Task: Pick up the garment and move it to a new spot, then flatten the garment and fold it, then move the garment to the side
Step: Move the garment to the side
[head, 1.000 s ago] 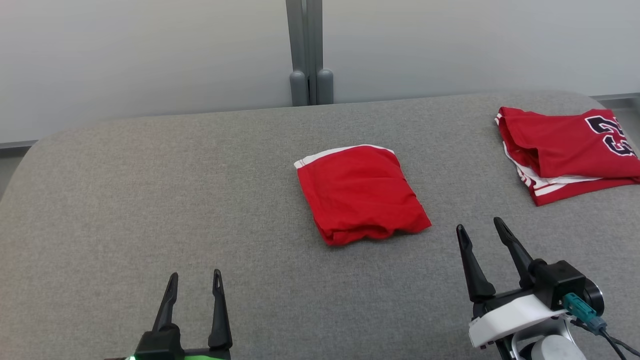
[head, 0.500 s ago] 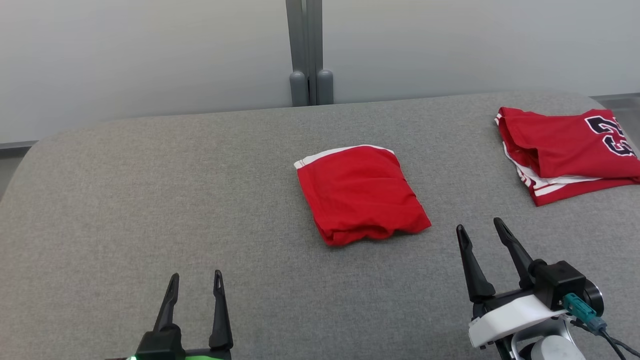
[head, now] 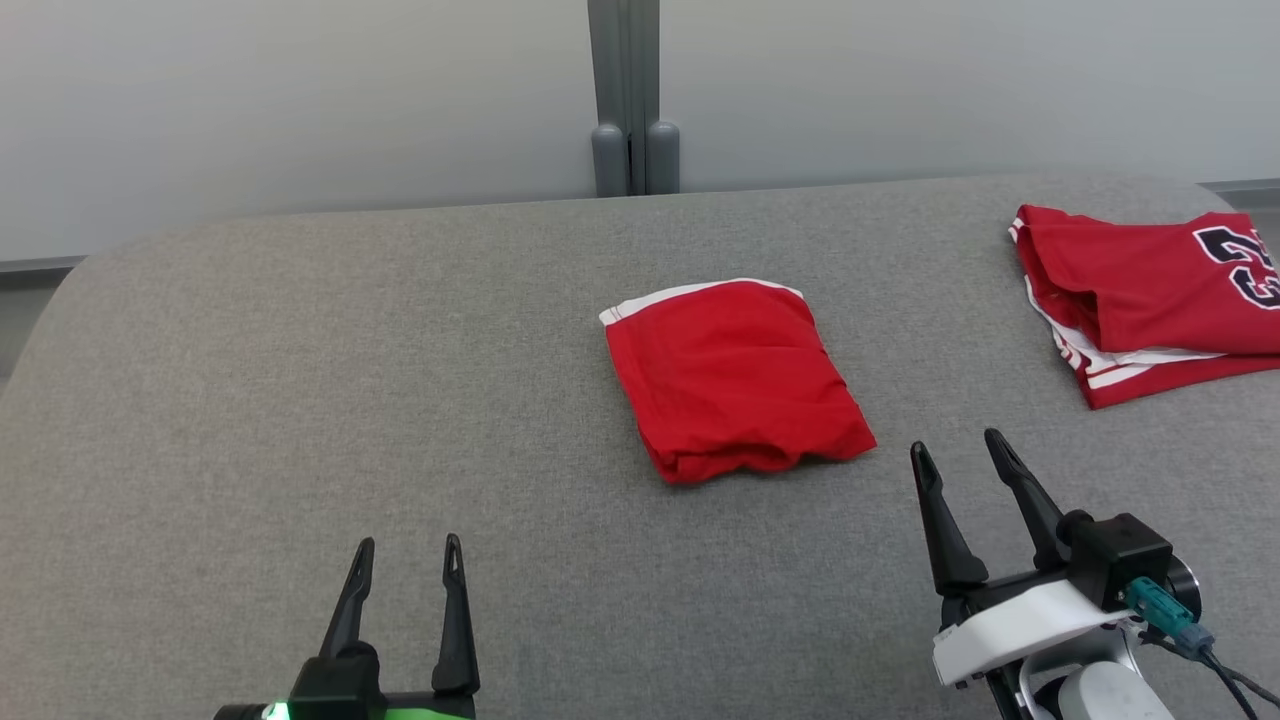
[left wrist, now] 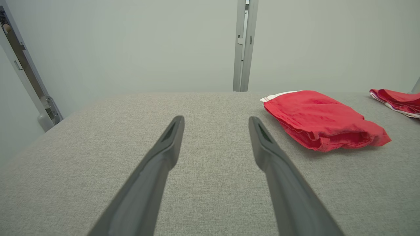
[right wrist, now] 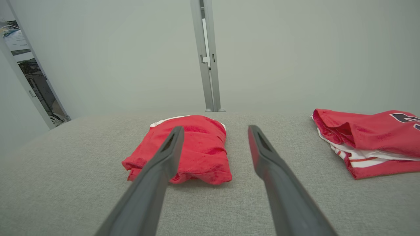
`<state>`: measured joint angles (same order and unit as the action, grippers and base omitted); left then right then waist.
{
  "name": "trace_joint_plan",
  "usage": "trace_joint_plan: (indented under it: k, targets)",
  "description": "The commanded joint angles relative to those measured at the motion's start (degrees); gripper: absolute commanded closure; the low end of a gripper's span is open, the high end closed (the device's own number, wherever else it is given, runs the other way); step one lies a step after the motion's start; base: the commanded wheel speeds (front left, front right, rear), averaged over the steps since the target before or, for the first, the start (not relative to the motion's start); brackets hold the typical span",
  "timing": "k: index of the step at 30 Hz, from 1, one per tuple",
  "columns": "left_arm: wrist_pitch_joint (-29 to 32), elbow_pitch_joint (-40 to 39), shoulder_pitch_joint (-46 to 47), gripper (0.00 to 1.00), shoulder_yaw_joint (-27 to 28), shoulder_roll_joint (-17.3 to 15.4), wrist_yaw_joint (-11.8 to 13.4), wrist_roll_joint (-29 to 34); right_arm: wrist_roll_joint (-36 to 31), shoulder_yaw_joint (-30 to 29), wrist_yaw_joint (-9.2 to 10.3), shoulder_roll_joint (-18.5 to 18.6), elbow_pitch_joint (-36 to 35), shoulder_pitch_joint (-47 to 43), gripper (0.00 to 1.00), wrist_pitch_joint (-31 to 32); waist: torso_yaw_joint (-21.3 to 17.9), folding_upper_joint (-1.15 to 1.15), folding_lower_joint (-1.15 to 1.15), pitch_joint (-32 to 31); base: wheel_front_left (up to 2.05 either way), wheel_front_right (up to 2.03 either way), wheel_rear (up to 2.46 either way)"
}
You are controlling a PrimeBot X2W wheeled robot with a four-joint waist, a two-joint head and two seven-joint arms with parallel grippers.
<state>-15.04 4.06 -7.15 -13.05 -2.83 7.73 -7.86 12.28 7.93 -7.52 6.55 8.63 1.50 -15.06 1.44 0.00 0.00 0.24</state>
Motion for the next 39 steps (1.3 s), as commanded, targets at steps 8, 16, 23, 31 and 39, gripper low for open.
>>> trace_joint_plan:
  k: [8,16,23,31,39]
  targets:
    - [-0.2,-1.4,4.0,0.0,-1.8,-0.1,-0.6,1.1,11.2,2.7,0.08,2.8,6.1,9.6,0.0,-0.1,3.3,0.0,0.0,5.8,0.0,0.0,0.0]
    - [-0.2,-2.9,8.6,0.0,-4.6,-0.1,-0.1,0.7,31.3,14.0,0.06,14.1,15.6,23.8,0.0,6.5,6.2,0.0,0.0,13.0,0.0,0.0,0.0]
    - [-0.2,-3.8,12.4,0.0,-8.0,-0.1,0.6,-0.5,50.7,20.6,0.05,23.7,14.9,31.6,0.0,20.8,8.3,0.0,0.0,18.5,0.0,0.0,0.0]
    - [-0.2,-4.5,15.2,0.0,-9.8,-0.1,1.3,-1.1,61.8,23.4,0.05,28.3,14.2,34.8,0.0,29.0,9.8,0.0,0.0,21.8,0.0,0.0,0.0]
    - [-0.2,-4.3,16.5,0.0,-10.0,-0.1,1.7,-1.0,62.7,26.9,0.07,30.8,13.2,36.4,1.0,27.9,9.7,0.0,0.0,23.5,0.0,0.0,0.0]
